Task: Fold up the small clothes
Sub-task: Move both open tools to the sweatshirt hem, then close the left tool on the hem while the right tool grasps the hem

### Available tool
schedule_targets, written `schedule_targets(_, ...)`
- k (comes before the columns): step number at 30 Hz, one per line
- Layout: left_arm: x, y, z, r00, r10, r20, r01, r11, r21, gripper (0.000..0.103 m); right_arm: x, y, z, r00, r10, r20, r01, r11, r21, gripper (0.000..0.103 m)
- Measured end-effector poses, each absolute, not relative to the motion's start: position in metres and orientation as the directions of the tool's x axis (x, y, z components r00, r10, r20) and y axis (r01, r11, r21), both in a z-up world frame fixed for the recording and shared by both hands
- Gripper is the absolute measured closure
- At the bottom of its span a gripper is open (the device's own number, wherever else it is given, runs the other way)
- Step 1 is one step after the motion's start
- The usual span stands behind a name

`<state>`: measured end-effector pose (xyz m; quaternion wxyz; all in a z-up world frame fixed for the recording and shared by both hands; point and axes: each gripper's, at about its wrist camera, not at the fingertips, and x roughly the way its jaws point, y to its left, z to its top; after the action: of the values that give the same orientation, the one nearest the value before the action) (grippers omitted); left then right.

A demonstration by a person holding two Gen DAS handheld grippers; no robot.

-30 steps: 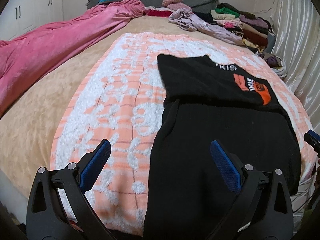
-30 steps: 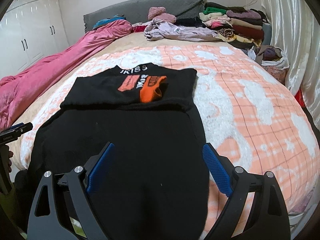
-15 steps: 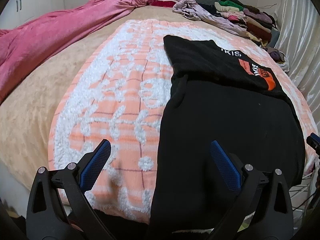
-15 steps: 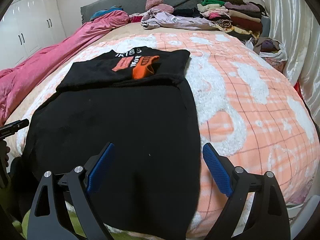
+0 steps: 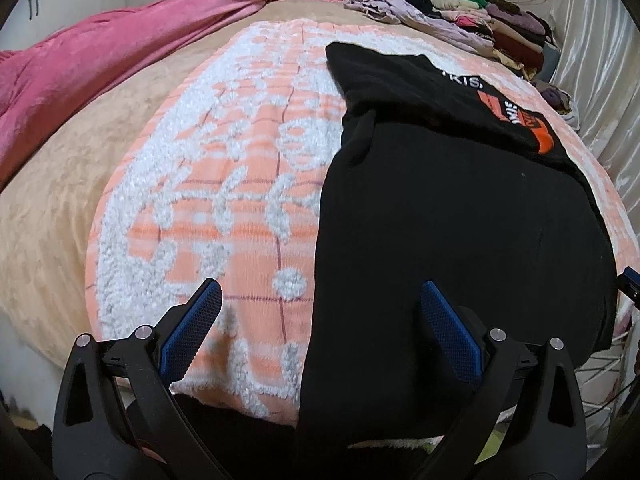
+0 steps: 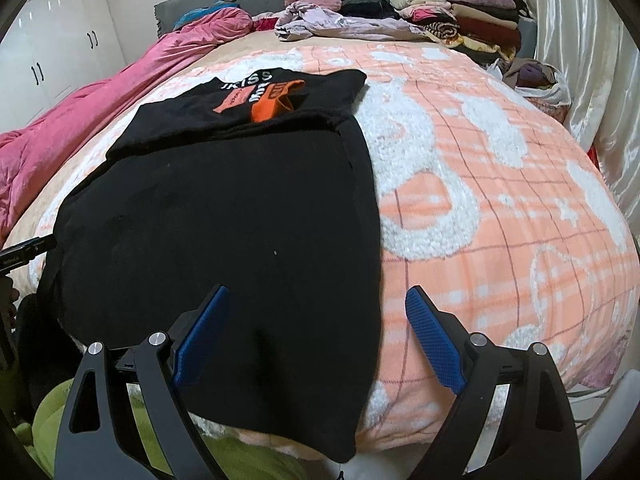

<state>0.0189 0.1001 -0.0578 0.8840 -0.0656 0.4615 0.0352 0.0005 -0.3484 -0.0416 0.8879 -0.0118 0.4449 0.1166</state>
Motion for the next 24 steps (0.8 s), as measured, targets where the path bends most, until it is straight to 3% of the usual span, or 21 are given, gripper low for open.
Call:
schedule_targets(6,0.014,0.099,-0.070,0.551,-0.014,-0.834,-0.118,0.989,-0.095,0.010,-0.004,-0.356,-0.050,0.553,0.211,-0.806,-0.219,0.970,0.104,0.016)
schedule_targets(13,0.011,0.093,-0.077,0.540,-0.026,-0.841,-0.108,0.989,-0.100,0.010,-0.004,-0.367,-0.063,0.521,0.249,-0.816,-0.205,0.965,0.163,0.031)
schedule_targets(18,0.010,0.089,-0.078,0.541,-0.022,-0.841,-0.105,0.990,-0.093,0.010,-0.007,-0.368,-0.064,0.507,0.291,-0.812,-0.231,0.953,0.197,0.059)
schedule_targets(21,0.009,0.090,-0.077,0.542,-0.026,-0.840,-0.108,0.989,-0.100,0.012,-0.010,-0.368,-0.063,0.500,0.322,-0.804,-0.253,0.942,0.221,0.069)
schedule_targets(24,0.008,0.091,-0.076,0.544,-0.026,-0.839,-0.111,0.989,-0.102,0.017,-0.013,-0.369,-0.061,0.498,0.344,-0.796,-0.263,0.935,0.240,0.070)
